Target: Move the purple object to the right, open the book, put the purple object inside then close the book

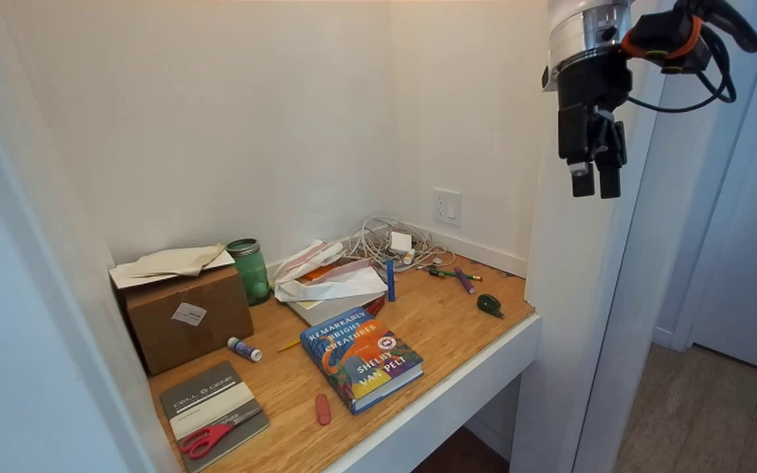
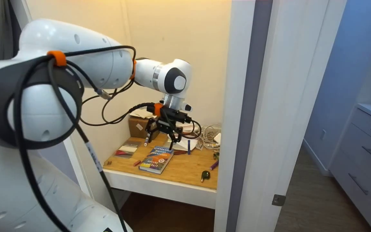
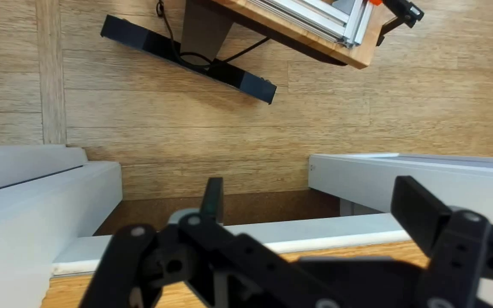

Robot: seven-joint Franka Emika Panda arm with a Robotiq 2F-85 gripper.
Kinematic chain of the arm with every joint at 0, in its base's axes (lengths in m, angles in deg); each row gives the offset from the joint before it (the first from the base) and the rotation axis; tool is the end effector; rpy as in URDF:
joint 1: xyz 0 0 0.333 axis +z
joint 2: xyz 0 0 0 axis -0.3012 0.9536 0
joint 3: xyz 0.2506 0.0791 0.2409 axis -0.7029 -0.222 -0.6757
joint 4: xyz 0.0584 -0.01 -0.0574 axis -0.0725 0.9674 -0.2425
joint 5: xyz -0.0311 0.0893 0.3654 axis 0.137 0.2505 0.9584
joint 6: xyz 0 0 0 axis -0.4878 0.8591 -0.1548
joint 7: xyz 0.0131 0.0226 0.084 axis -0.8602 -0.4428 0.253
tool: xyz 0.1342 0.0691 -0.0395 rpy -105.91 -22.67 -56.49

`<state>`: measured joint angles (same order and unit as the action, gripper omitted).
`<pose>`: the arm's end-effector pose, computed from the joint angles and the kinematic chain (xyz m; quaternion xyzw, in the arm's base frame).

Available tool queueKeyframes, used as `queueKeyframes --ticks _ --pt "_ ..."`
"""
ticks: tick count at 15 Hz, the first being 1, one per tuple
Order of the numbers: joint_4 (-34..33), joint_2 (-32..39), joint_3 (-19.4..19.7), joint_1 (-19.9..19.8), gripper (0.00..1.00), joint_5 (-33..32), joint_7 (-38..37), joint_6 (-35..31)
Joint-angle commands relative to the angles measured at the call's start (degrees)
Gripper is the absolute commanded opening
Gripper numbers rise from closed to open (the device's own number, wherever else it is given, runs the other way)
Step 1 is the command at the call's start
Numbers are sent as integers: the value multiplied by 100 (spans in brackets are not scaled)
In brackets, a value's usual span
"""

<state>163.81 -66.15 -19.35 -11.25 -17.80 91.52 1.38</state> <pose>0.3635 0.0619 0.4847 -0.9655 -0.1801 0.1709 0.0786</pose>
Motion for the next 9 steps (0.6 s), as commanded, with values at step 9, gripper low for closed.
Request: queueKeyframes --ticks 9 --pt "145 329 -363 317 100 511 250 -920"
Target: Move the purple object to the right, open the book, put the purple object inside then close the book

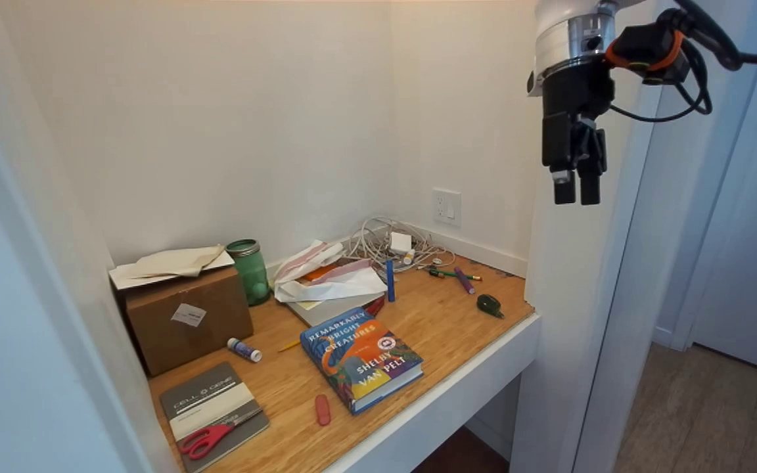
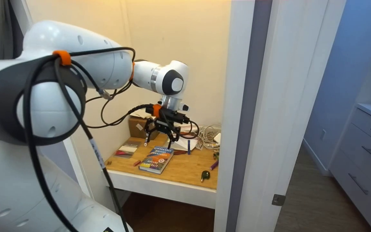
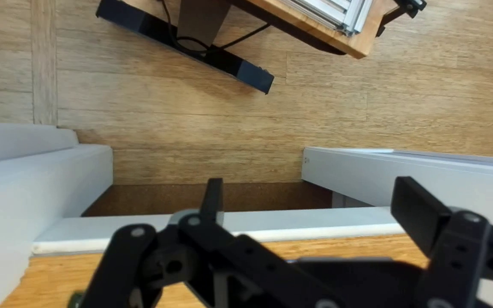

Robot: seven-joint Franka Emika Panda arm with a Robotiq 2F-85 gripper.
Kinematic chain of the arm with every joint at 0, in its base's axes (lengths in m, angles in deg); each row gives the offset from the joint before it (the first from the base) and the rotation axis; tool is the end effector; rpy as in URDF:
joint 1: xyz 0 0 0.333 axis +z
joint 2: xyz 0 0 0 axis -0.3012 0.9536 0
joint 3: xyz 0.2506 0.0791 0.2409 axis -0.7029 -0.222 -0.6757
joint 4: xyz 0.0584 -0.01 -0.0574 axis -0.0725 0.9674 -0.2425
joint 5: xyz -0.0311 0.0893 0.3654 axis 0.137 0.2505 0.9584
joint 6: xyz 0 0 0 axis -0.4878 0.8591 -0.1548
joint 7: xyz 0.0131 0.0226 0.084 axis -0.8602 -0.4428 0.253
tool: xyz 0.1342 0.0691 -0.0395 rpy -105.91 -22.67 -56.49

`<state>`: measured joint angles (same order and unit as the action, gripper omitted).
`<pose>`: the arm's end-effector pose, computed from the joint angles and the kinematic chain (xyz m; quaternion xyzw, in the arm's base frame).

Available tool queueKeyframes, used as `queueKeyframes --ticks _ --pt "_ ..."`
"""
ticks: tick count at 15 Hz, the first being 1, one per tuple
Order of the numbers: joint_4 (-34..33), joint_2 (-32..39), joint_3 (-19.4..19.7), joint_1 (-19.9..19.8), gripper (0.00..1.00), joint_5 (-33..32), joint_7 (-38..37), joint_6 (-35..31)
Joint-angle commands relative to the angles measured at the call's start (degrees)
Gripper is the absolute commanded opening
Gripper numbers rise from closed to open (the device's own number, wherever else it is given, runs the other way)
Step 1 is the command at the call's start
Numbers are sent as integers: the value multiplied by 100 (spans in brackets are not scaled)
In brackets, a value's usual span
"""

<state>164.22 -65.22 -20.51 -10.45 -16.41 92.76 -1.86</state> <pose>0.3716 0.0795 0.4778 -0.9635 -0.2019 0.1543 0.0848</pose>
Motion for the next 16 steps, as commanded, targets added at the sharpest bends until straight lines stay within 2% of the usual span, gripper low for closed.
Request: queueKeyframes --ticks 1,7,8,10,14,16 --pt "159 309 -382 391 100 586 236 -1012" --pt "324 1125 -1026 1121 100 1353 1281 -3116" --pt "338 832 -982 984 100 1120 816 -2693" --pt "343 1075 -1104 1082 100 1172 1015 -3025" --pt "331 1150 -1092 1065 100 1175 1136 -3070" --pt "255 1398 -1199 1183 100 1369 1413 -3428"
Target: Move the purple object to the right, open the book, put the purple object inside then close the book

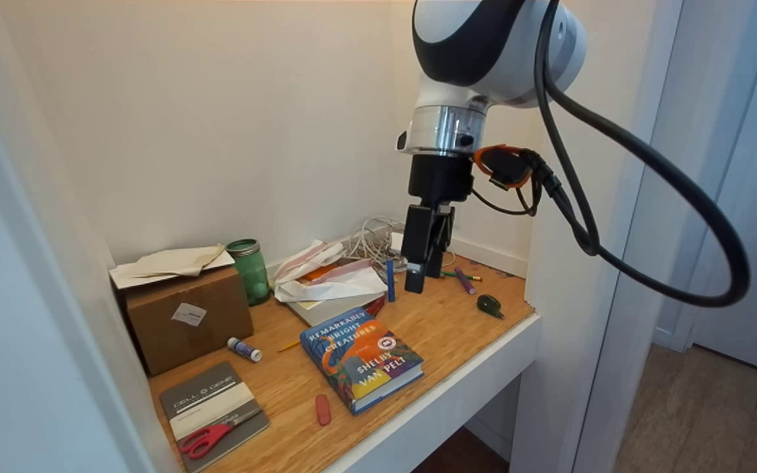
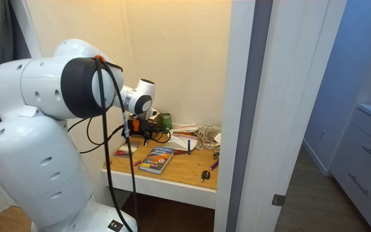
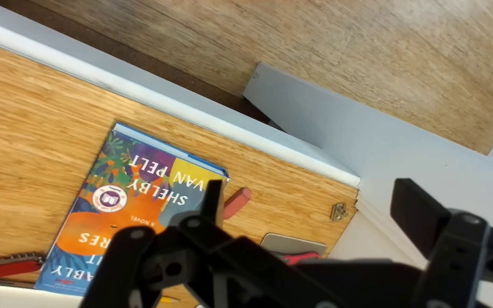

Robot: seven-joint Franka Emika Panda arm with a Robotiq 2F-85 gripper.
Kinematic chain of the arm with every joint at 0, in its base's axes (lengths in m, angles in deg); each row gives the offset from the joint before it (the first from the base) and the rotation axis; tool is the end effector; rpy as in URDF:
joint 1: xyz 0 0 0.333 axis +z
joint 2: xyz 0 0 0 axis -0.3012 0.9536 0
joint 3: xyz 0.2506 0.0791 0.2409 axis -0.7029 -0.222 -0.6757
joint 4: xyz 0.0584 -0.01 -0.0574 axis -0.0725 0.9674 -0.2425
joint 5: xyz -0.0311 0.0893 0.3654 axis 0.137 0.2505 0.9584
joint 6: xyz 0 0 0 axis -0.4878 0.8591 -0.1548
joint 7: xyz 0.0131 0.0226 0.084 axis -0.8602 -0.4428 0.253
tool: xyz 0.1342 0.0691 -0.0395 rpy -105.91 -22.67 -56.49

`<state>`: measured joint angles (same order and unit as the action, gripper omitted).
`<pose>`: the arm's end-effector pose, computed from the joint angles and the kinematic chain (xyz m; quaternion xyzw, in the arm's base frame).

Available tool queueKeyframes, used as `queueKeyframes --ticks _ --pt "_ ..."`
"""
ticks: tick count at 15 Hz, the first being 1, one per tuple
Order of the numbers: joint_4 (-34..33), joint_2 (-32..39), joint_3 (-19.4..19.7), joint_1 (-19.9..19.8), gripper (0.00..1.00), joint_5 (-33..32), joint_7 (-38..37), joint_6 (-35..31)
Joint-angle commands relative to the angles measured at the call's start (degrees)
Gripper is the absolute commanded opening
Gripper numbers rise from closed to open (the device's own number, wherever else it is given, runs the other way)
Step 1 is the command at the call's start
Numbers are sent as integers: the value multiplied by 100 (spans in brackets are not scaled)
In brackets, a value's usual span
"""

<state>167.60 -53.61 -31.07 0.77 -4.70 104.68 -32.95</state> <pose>0.3984 0.2673 0.3985 -0.9060 -0.3996 0.0220 0.1382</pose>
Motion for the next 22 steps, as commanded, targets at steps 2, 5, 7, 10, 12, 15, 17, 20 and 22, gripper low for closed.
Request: queueKeyframes --ticks 2,5,7,10,12,15,17,20,22 --pt "-153 505 -332 152 100 247 -48 -702" --pt "-214 945 -625 277 100 317 -136 -1438" --pt "-300 1325 -797 323 100 90 -440 -1920" --pt "-131 1267 -976 212 100 130 -357 -2066" --pt "-239 1556 -1091 197 100 116 -374 -2283" --pt "-346 1664 -1102 183 100 108 -381 -2300" --pt "-479 1917 -1134 270 100 -23 -606 -2386" --pt "-550 2251 -1120 413 100 -423 -1175 -2567" --pt "-601 2506 -1147 468 100 -631 -1431 -2822"
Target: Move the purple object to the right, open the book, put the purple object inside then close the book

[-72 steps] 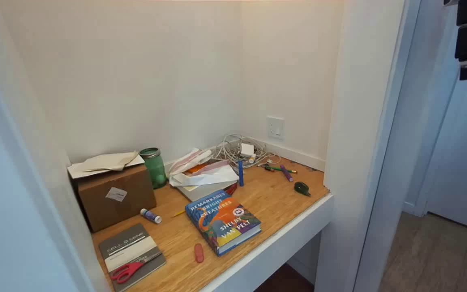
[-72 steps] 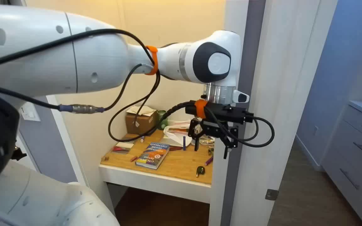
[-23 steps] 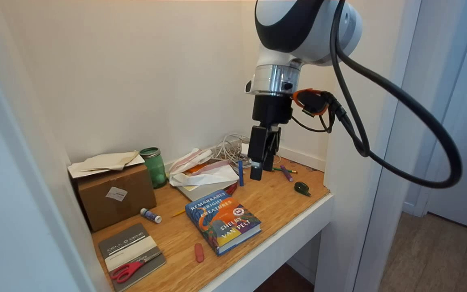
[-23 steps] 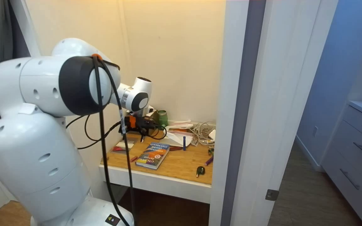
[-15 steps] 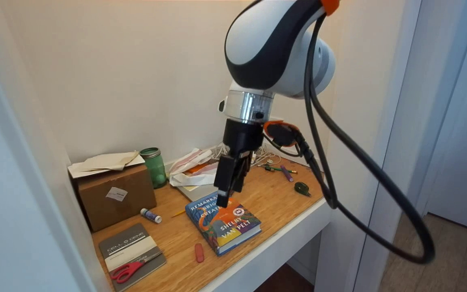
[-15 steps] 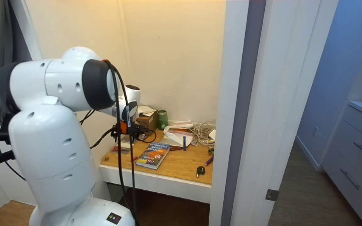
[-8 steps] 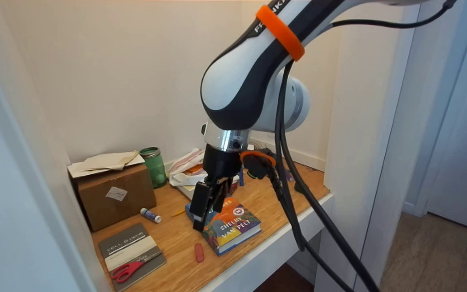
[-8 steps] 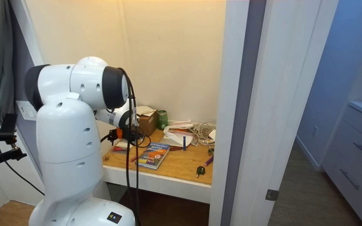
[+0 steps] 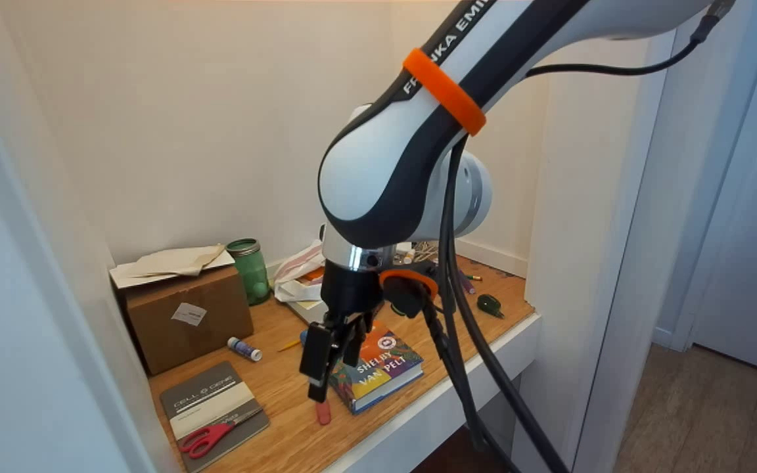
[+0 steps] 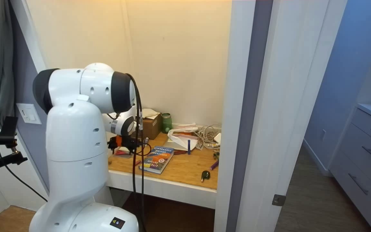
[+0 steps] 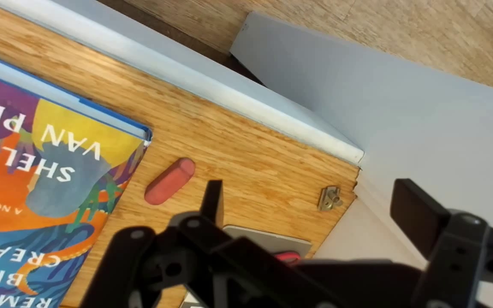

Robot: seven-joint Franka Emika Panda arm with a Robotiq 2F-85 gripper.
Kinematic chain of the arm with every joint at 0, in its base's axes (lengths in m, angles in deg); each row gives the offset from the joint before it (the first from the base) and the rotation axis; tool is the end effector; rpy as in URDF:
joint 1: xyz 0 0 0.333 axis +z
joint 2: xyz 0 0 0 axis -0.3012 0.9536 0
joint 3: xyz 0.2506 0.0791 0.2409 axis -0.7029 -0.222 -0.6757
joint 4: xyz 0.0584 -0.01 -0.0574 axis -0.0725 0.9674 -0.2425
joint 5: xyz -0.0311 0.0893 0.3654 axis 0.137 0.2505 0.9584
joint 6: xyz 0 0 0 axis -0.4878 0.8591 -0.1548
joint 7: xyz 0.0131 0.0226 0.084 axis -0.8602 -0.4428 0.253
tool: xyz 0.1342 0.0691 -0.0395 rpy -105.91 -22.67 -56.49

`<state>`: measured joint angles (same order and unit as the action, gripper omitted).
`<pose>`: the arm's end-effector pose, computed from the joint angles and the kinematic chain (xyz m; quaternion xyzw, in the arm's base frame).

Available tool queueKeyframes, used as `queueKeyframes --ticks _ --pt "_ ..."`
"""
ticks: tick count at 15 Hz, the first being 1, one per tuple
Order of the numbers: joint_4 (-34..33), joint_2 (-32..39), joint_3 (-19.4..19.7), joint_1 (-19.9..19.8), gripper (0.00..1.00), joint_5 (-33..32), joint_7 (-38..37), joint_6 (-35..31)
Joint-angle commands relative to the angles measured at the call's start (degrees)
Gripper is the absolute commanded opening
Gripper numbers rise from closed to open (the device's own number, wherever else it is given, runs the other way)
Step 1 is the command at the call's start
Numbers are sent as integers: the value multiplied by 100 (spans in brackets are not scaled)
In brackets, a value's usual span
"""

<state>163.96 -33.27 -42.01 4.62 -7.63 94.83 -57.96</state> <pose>0.4006 0.4018 0.2880 -0.9009 -0.4080 -0.0228 0.1464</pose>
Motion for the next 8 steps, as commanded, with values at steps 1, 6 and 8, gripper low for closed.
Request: queueKeyframes --ticks 1,6,8 --pt "-288 646 -114 46 100 -290 -414 -571" --pt "-523 1389 -308 -69 100 -520 -242 -1510" --pt "-629 1619 -226 -19 100 -796 -359 -1596"
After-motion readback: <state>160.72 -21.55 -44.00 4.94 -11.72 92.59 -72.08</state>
